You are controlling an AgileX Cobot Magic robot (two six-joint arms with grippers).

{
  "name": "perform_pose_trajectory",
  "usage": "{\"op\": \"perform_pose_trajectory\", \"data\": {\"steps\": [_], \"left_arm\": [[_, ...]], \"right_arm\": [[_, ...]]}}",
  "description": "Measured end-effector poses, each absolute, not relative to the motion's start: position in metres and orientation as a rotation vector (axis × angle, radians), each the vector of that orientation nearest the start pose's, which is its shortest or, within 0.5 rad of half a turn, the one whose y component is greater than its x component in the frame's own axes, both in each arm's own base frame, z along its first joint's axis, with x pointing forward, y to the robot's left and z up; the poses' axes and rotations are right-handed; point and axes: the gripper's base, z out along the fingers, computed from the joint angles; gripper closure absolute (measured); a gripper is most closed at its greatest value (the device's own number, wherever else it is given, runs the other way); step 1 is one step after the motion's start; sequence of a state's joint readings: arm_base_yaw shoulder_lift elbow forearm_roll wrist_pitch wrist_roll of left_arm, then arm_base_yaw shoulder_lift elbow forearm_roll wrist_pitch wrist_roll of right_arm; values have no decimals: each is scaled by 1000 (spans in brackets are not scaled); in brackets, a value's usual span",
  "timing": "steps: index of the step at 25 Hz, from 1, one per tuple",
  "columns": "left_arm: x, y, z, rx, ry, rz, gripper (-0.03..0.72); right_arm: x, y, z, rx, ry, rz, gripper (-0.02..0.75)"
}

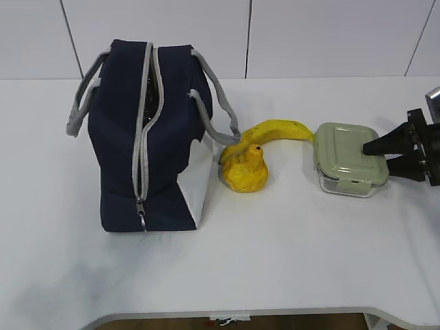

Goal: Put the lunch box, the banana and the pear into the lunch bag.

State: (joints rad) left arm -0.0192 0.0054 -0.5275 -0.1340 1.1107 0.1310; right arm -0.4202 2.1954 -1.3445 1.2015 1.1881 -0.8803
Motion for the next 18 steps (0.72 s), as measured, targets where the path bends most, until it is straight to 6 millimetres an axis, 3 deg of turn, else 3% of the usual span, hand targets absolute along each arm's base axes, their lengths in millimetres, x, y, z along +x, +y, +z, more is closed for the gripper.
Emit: {"op": "perform_pose_trajectory", "data": {"steps": [9,15,18], "left_arm": [[-10,-11,281,167,2059,-92,449],[-10,-12,282,168,2058,-104,449],[-10,-17,283,151,2061,-193,449]], "right_arm": [[392,-90,132,454,2490,1363,349],[385,-92,161,412,2544,1236,350],[382,-90,184,415,2521,1209,350]]}}
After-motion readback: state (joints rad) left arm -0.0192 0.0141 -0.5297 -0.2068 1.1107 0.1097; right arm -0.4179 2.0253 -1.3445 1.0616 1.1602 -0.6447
